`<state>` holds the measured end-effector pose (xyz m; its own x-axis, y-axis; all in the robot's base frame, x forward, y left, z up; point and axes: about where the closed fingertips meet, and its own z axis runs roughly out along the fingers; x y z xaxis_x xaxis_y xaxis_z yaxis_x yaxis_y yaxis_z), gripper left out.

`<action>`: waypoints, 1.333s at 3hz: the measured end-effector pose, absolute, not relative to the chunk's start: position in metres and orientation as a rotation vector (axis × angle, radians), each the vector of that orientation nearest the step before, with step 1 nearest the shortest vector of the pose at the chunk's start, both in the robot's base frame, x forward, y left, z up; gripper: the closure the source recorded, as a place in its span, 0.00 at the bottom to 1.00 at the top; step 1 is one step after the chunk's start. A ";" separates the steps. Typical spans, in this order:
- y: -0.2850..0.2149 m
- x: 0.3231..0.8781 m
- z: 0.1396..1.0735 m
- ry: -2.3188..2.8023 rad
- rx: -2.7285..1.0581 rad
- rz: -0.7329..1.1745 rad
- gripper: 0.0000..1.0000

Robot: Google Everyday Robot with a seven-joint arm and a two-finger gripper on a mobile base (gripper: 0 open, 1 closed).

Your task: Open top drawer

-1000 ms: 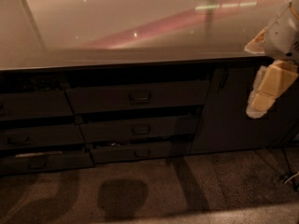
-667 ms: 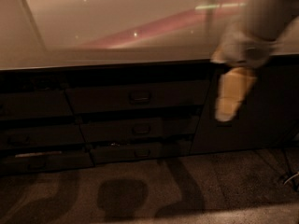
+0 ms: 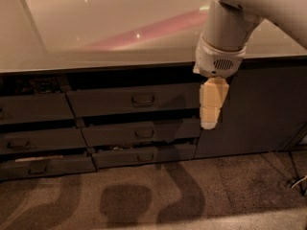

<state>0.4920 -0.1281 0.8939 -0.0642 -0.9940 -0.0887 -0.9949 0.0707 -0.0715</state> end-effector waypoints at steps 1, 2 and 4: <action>-0.135 0.487 0.899 2.150 -2.077 -0.104 0.00; -0.140 0.471 0.901 2.023 -2.113 -0.234 0.00; -0.140 0.460 0.898 1.885 -2.143 -0.277 0.00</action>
Offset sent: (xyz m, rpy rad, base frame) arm -0.0416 -0.0177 0.0042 -0.0989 -0.3355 0.2096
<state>0.4603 -0.1403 0.8976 0.1334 -0.9904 -0.0360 -0.9381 -0.1145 -0.3270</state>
